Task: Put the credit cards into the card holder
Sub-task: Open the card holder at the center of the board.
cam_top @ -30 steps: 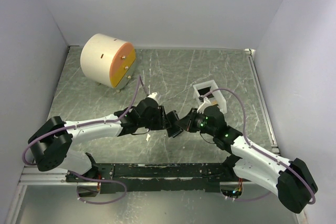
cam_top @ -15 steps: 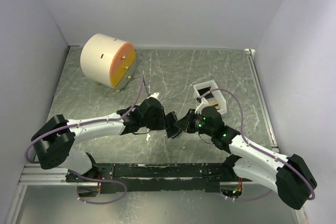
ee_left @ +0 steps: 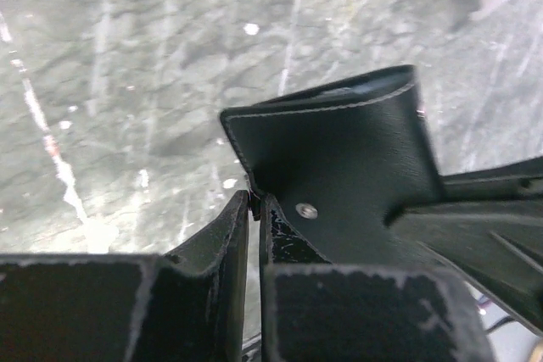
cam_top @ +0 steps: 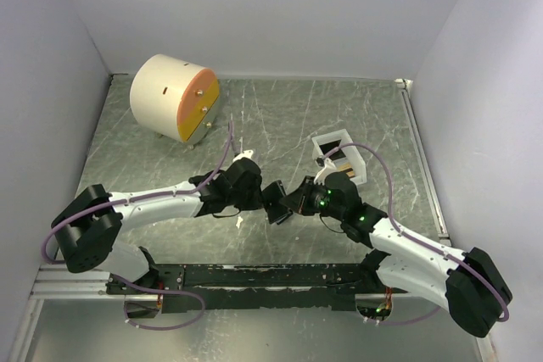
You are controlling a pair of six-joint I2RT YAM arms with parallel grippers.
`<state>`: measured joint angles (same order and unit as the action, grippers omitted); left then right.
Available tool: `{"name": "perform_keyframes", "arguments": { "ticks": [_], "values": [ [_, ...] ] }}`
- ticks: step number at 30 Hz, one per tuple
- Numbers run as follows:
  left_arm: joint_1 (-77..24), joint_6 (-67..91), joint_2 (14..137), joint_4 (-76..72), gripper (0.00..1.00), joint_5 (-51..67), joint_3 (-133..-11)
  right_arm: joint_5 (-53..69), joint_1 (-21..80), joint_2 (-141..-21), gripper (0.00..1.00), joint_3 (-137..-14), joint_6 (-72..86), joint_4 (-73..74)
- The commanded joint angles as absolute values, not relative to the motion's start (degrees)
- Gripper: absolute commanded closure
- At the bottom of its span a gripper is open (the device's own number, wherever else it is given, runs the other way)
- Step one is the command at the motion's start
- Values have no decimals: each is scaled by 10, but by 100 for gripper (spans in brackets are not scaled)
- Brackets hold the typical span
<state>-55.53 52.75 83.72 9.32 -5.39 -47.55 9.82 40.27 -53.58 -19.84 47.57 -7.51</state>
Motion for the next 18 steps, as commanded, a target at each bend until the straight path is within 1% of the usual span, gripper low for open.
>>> {"name": "perform_keyframes", "arguments": {
  "ticks": [1,8,11,15,18],
  "values": [
    [-548,521,817,141,93,-104,-472,110,413,-548,92,-199,493,-117],
    [-549,534,743,102,93,-82,-406,84,412,-614,86,-198,485,-111],
    [-549,542,716,89,93,-79,-373,86,412,-646,78,-209,474,-102],
    [-549,545,691,75,93,-75,-346,66,411,-678,61,-255,436,-29],
    [-548,548,682,71,93,-76,-337,58,413,-696,53,-296,403,25]
  ]
}}
